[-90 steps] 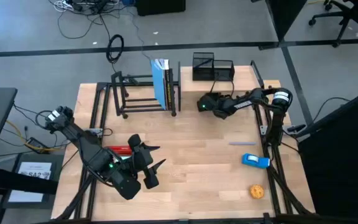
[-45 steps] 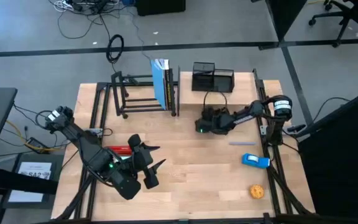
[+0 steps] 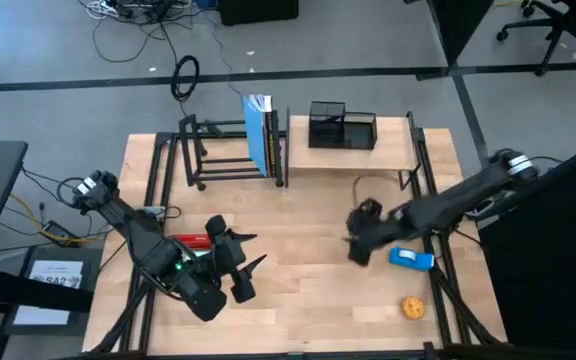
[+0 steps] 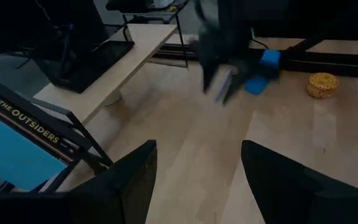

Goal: Stock shelves
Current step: Remove the white vase plant from under the shelf, then remove the pen organizer from the shelf

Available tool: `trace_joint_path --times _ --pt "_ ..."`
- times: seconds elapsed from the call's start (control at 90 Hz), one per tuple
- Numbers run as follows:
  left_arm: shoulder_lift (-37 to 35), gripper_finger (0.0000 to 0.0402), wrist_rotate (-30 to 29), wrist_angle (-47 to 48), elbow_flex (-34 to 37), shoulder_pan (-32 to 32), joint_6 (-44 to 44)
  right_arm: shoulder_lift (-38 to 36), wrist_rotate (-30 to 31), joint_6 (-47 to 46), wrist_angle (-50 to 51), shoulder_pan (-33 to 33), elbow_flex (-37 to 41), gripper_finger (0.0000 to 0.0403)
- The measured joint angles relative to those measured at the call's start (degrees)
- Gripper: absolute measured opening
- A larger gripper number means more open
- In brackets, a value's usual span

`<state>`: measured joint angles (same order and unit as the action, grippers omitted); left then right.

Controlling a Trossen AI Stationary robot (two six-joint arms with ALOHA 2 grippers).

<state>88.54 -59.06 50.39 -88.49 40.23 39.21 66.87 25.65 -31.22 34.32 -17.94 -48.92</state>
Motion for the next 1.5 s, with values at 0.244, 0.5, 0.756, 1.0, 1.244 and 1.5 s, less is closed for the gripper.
trace_joint_path --times 0.244,0.5,0.756,1.0,1.244,1.5 --pt "0.01 0.0213 -2.82 0.04 0.00 -0.11 0.00 -4.76 -11.87 30.12 -2.00 29.15 -8.66 0.0209" --pt "0.01 0.0213 -3.18 0.03 0.00 -0.11 0.01 8.30 -23.32 44.73 -8.37 47.75 -13.56 0.0197" --pt "0.01 0.0214 -2.79 0.00 0.00 -0.11 0.03 19.70 -23.17 52.49 -6.05 48.94 -19.59 0.0181" --pt "0.01 0.0213 -2.22 -0.02 0.00 -0.11 0.05 22.49 -21.38 52.14 -2.38 47.80 -20.99 0.0134" --pt "0.01 0.0214 -2.15 0.07 0.00 -0.11 0.05 18.46 -18.39 50.70 0.75 44.61 -20.35 0.0011" --pt "0.01 0.0214 -2.15 0.13 0.00 -0.11 0.03 12.01 -18.65 44.61 8.67 39.94 -20.34 0.0000"
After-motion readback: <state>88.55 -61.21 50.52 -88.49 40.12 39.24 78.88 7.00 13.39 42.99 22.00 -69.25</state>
